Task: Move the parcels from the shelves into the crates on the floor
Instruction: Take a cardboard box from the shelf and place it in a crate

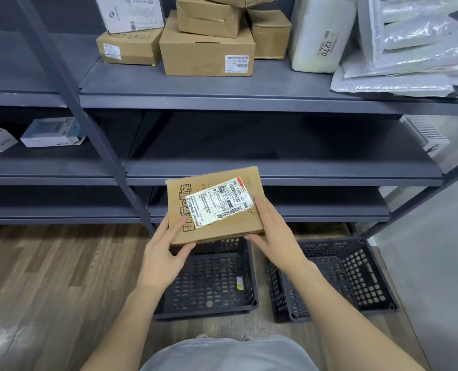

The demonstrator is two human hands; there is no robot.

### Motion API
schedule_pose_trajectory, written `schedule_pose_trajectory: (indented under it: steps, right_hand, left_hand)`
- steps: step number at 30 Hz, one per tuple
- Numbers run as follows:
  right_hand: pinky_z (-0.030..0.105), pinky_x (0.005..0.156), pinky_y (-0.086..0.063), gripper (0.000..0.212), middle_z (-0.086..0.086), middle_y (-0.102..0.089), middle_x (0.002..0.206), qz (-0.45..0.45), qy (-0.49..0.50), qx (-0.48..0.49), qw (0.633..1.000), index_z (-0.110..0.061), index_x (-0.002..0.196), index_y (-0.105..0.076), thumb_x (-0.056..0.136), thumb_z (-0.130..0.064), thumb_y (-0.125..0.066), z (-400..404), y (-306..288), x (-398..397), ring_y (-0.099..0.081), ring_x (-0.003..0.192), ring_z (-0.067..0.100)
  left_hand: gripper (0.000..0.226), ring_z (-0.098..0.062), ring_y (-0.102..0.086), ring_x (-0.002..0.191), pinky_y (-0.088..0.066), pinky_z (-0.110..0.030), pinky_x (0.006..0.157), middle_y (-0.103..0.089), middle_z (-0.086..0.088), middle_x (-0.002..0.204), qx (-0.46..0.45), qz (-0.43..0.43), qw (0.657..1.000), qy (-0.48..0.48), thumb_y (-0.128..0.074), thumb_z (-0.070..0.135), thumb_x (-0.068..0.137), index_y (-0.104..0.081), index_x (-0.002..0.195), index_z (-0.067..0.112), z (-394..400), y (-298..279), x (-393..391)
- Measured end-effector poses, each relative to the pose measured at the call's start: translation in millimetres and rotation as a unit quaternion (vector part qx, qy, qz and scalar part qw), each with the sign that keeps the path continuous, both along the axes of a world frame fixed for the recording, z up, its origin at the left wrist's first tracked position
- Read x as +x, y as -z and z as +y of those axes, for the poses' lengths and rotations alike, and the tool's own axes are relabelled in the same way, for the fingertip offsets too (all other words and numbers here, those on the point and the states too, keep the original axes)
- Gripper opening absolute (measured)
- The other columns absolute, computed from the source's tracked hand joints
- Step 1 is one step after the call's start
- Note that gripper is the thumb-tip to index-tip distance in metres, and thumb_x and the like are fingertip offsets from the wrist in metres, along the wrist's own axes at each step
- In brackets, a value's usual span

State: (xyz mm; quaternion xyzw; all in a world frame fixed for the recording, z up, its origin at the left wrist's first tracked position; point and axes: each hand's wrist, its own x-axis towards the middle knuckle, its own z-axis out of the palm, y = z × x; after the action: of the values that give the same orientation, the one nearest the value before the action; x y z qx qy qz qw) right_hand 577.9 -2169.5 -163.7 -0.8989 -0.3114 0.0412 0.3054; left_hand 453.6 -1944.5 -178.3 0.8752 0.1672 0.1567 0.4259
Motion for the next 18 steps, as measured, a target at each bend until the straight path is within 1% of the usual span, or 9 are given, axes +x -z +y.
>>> schedule_pose_trajectory:
  steps: [2,4,6,8,10,11,13,15,18]
  right_hand:
    - [0.034,0.109,-0.038,0.091,-0.003,-0.009,0.159,-0.004,0.002,0.027,1.000,-0.027,0.151,-0.002,0.088,-0.021,-0.066,-3,0,-1,-0.025,0.141,0.017]
    - [0.038,0.105,-0.043,0.090,-0.008,-0.006,0.159,0.009,-0.002,0.044,0.999,-0.033,0.151,0.000,0.089,-0.020,-0.064,-7,0,-1,-0.028,0.140,0.016]
    - [0.038,0.104,-0.043,0.089,-0.011,-0.005,0.159,0.013,-0.017,0.037,0.999,-0.035,0.151,0.000,0.090,-0.019,-0.063,-12,0,0,-0.032,0.138,0.015]
    - [0.037,0.106,-0.042,0.086,-0.013,-0.004,0.159,0.012,-0.029,0.029,0.999,-0.035,0.151,-0.002,0.091,-0.019,-0.061,-18,-2,1,-0.033,0.137,0.014]
    - [0.032,0.107,-0.038,0.083,-0.018,-0.003,0.157,0.007,-0.032,0.022,0.999,-0.033,0.152,-0.004,0.091,-0.019,-0.060,-24,-6,4,-0.030,0.135,0.006]
    - [0.029,0.106,-0.036,0.083,-0.021,-0.001,0.156,0.001,-0.036,0.016,0.999,-0.032,0.152,-0.004,0.091,-0.019,-0.060,-28,-8,7,-0.028,0.132,0.000]
    - [0.024,0.106,-0.033,0.083,-0.023,0.002,0.154,-0.020,-0.055,-0.001,0.998,-0.029,0.152,-0.005,0.091,-0.017,-0.061,-35,-13,14,-0.025,0.129,-0.003]
    - [0.020,0.106,-0.031,0.085,-0.023,0.003,0.156,-0.033,-0.080,-0.021,0.996,-0.032,0.152,-0.005,0.091,-0.016,-0.062,-40,-18,22,-0.027,0.133,0.001]
    - [0.023,0.106,-0.034,0.086,-0.025,0.000,0.156,-0.017,-0.098,-0.029,0.995,-0.039,0.150,-0.009,0.089,-0.018,-0.065,-39,-28,29,-0.033,0.137,0.010]
  left_hand:
    - [0.072,-0.009,-0.043,0.129,-0.042,-0.040,0.105,-0.034,0.012,0.148,-0.022,0.013,0.998,0.050,-0.070,0.001,0.080,-0.041,0.137,0.034,9,-6,3]
    - [0.089,-0.004,-0.041,0.129,-0.043,-0.032,0.104,-0.020,0.017,0.153,-0.021,0.044,0.993,0.110,-0.060,-0.006,0.081,-0.020,0.138,0.050,16,-15,4]
    - [0.101,-0.006,-0.043,0.127,-0.045,-0.021,0.094,0.001,0.018,0.157,0.050,0.106,0.983,0.142,-0.058,-0.003,0.081,0.002,0.138,0.055,18,-20,4]
    - [0.111,-0.012,-0.048,0.120,-0.052,-0.026,0.080,0.025,0.021,0.152,0.109,0.153,0.967,0.174,-0.062,0.003,0.081,0.018,0.134,0.059,19,-19,6]
    - [0.118,-0.011,-0.037,0.130,-0.052,-0.030,0.086,0.038,0.024,0.144,0.140,0.171,0.953,0.206,-0.069,0.008,0.078,0.023,0.133,0.059,20,-14,9]
    - [0.121,-0.013,-0.028,0.136,-0.049,-0.030,0.092,0.041,0.021,0.143,0.170,0.172,0.946,0.215,-0.072,0.010,0.077,0.024,0.135,0.055,22,-14,10]
    - [0.123,-0.021,-0.014,0.142,-0.036,-0.032,0.105,0.043,0.007,0.143,0.248,0.167,0.932,0.203,-0.073,0.011,0.075,0.028,0.137,0.046,28,-13,15]
    - [0.127,-0.027,-0.004,0.144,-0.024,-0.041,0.114,0.037,-0.002,0.148,0.303,0.149,0.927,0.167,-0.076,0.015,0.073,0.031,0.136,0.043,32,-19,21]
    - [0.125,-0.027,0.003,0.145,-0.017,-0.051,0.115,0.021,-0.007,0.155,0.326,0.125,0.922,0.170,-0.080,0.030,0.070,0.020,0.144,0.038,37,-28,36]
